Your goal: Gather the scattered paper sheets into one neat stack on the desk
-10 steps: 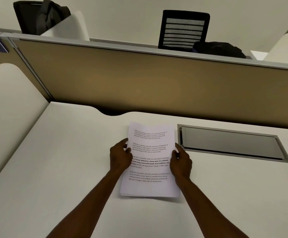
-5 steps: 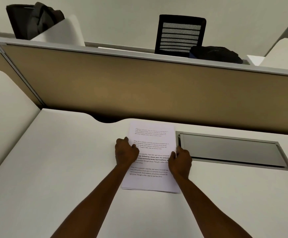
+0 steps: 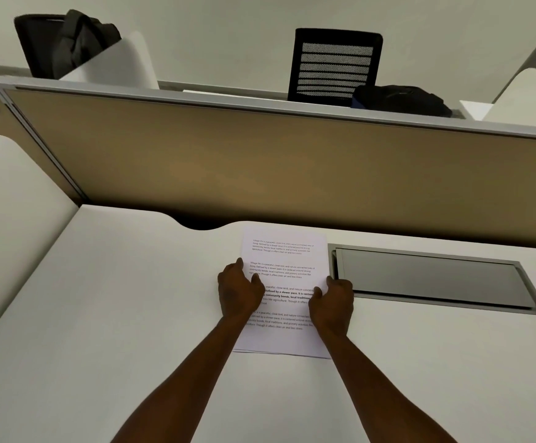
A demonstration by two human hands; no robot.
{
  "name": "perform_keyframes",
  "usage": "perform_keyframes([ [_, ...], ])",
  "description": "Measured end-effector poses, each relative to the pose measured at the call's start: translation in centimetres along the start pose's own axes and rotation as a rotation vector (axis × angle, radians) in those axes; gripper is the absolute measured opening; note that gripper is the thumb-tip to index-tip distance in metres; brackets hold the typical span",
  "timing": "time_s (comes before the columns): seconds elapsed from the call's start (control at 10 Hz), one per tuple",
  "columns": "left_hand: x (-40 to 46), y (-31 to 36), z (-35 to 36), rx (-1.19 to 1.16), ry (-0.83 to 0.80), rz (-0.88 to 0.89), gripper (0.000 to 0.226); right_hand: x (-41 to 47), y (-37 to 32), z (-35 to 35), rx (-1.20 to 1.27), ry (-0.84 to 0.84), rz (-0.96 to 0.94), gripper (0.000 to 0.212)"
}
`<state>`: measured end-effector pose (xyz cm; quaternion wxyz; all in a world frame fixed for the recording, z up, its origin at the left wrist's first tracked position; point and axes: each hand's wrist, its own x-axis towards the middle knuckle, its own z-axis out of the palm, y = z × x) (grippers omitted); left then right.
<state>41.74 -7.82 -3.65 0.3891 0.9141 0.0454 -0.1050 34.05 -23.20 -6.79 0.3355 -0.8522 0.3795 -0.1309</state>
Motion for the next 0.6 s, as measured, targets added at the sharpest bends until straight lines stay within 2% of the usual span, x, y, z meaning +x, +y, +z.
perform_keyframes([
  [0.2,-0.5,-0.3,0.3,-0.018,0.006,0.024,0.065,-0.1,0.0,0.0,-0.012,-0.006,0.014,0.046],
  [0.4,-0.7,-1.0,0.4,-0.008,-0.037,0.04,0.065,-0.4,0.2,0.0,-0.022,-0.007,0.01,0.045],
  [0.5,-1.5,-1.4,-0.3,0.007,-0.043,0.096,0.066,-1.1,-0.2,-1.0,-0.039,-0.015,-0.046,0.047],
  [0.6,-1.6,-2.0,-0.9,0.041,-0.018,0.197,0.067,-1.4,0.3,-1.7,-0.07,-0.025,-0.188,0.052],
])
